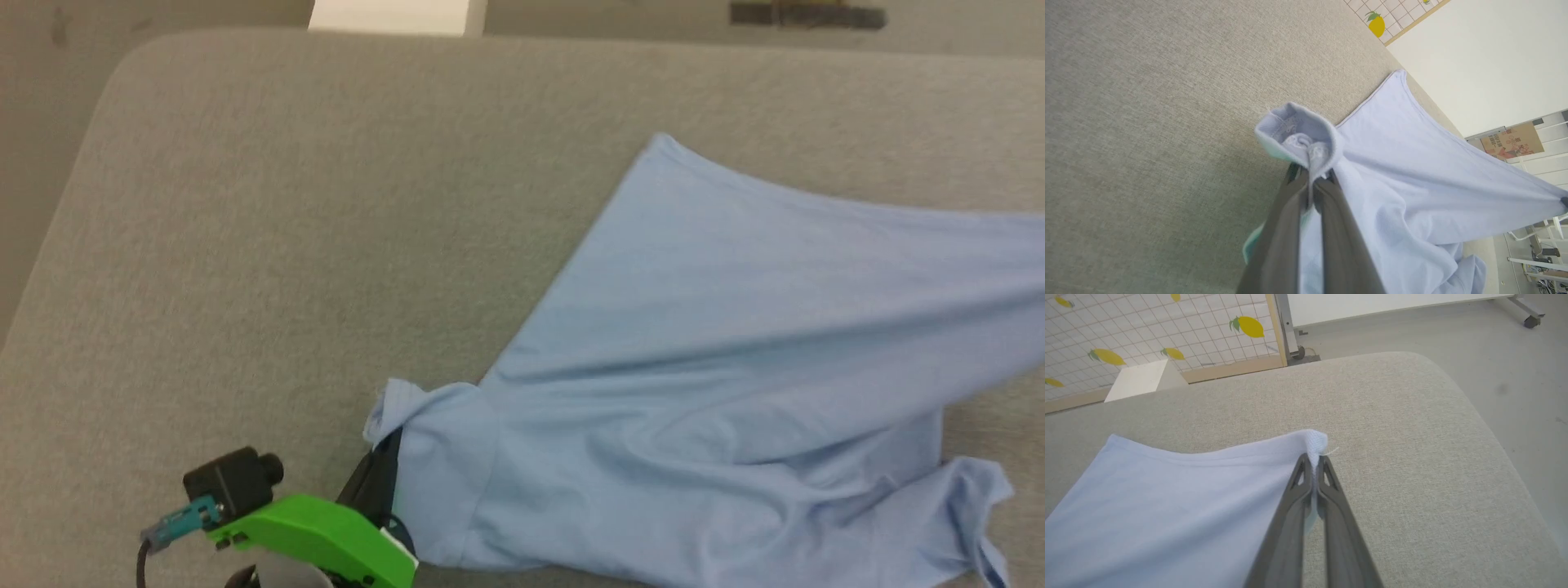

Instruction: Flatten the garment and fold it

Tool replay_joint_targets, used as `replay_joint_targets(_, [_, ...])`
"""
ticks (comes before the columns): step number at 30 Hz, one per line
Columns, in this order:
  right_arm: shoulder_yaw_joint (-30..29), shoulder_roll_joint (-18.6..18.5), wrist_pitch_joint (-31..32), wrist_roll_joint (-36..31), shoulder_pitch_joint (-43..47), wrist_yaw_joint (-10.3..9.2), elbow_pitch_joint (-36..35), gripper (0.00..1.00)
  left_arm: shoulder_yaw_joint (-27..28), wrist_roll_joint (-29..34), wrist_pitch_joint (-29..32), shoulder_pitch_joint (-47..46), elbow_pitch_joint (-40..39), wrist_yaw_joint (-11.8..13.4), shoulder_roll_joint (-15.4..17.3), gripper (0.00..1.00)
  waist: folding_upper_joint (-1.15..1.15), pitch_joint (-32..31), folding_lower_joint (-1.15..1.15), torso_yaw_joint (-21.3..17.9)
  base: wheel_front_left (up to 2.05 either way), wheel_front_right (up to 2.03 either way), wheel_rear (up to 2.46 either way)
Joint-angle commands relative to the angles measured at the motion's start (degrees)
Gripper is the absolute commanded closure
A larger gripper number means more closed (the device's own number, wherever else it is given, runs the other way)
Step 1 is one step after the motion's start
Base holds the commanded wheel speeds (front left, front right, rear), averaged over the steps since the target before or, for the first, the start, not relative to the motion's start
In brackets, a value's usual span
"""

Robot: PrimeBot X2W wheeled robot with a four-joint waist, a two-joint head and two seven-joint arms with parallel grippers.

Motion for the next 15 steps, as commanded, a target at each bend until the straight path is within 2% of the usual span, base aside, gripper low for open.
replay_joint_targets(1, [-1.5,1.1,0.8,0.8,2.8,-0.08,-2.3,1.0,0.4,-0.2,-0.1,1.0,-0.5,0.3,0.5,1.0,0.0,-6.6,0.0,-6.3,0.0,0.0,0.0])
replay_joint_targets(9, [-11.9,11.0,7.0,3.9,19.6,-0.08,-17.1,1.0,0.8,-0.5,0.4,3.5,-2.3,0.8,1.6,1.0,0.0,-7.3,0.0,-7.8,0.0,0.0,0.0])
replay_joint_targets(13, [-12.5,15.1,9.3,5.0,25.6,-0.08,-20.8,1.0,0.9,-0.4,0.5,4.2,-3.0,1.1,1.9,1.0,0.0,-6.7,0.0,-8.2,0.0,0.0,0.0])
replay_joint_targets(15, [-11.6,15.9,9.1,4.3,27.4,-0.08,-21.0,1.0,0.8,-0.3,0.7,4.2,-3.3,1.2,2.0,1.0,0.0,-6.2,0.0,-8.1,0.0,0.0,0.0])
